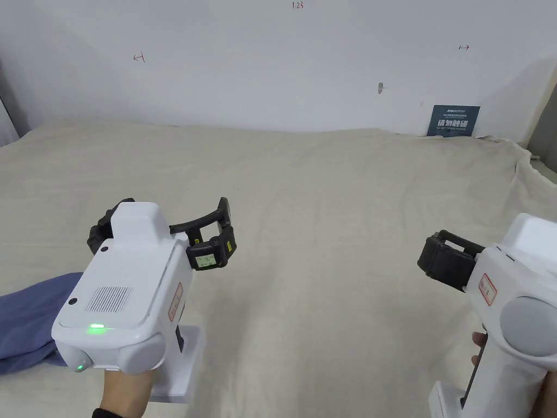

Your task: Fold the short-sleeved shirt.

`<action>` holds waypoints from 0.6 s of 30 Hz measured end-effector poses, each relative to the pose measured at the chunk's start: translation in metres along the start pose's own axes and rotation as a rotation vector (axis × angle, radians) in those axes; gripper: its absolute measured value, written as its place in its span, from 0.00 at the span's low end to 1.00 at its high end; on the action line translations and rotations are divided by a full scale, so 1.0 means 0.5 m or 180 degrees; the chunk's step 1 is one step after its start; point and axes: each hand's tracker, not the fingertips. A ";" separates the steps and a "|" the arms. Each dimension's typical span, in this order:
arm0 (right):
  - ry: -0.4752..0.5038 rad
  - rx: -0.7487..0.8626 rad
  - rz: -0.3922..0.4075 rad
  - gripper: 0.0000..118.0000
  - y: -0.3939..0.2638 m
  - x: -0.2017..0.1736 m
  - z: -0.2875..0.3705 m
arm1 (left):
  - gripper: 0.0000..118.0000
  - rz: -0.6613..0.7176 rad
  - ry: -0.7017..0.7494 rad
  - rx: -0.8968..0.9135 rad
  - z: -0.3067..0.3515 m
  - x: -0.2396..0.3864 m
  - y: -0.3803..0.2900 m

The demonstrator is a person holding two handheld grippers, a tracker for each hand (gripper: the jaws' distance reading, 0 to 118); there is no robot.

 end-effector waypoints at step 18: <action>0.0402 0.0881 0.0245 0.98 -0.022 0.023 0.005 | 1.00 0.0053 -0.0071 0.0028 0.005 -0.005 0.001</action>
